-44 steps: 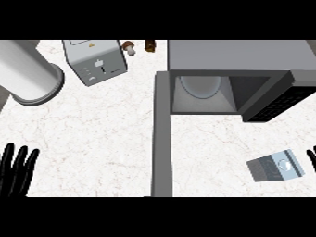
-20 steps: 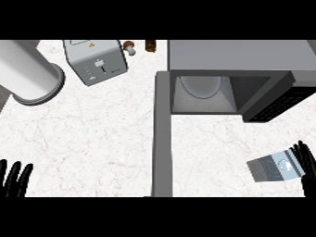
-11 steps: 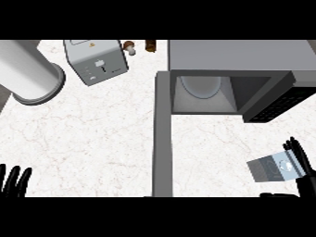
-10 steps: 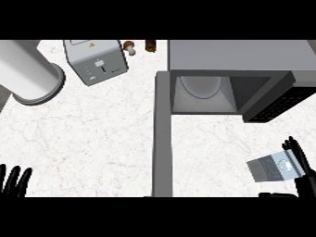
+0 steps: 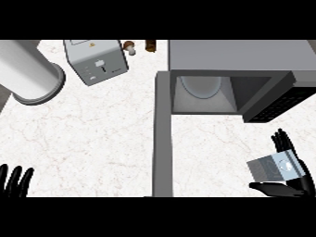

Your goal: Pick up the milk, place it into the microwave and close the microwave

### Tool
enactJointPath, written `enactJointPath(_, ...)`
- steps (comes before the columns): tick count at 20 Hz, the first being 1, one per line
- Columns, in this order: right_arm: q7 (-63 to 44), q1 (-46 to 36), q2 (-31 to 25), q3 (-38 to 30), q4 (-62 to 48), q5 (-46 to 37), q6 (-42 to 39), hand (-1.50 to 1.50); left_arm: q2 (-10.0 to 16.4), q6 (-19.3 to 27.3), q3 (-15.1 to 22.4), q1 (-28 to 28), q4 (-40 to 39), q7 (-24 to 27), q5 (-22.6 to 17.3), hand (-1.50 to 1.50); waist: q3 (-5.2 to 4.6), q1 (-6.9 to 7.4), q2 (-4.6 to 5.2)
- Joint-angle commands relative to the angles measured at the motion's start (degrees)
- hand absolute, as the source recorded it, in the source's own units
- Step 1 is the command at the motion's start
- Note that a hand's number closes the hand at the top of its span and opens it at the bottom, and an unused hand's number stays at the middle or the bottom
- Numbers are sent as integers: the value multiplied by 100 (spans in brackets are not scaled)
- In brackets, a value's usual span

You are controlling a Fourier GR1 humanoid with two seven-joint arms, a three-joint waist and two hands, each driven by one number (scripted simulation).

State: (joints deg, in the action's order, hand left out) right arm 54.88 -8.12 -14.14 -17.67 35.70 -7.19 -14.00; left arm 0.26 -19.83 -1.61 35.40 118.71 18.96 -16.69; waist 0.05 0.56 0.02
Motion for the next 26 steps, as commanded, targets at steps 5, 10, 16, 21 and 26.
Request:
enactJointPath(5,992,-277,140,-1,-520,-220,903,150,-22,-6,-6,38,25,24,-72,-150,4,19,8)
enactJointPath(10,942,-728,62,-154,-816,-143,1156,150,103,-397,-220,428,221,-26,-344,-150,6,57,10)
enactJointPath(16,1308,-751,214,-211,-846,67,857,150,39,-234,-315,-182,-269,-15,-222,-150,1,-11,6)
enactJointPath(21,1037,-1423,938,-381,-1045,147,2017,150,30,-350,-301,-230,-413,92,-183,-150,6,58,29)
enactJointPath(26,844,-1724,1253,-506,-1014,307,2417,150,63,-412,-378,-218,-453,-24,-271,-150,-2,8,10)
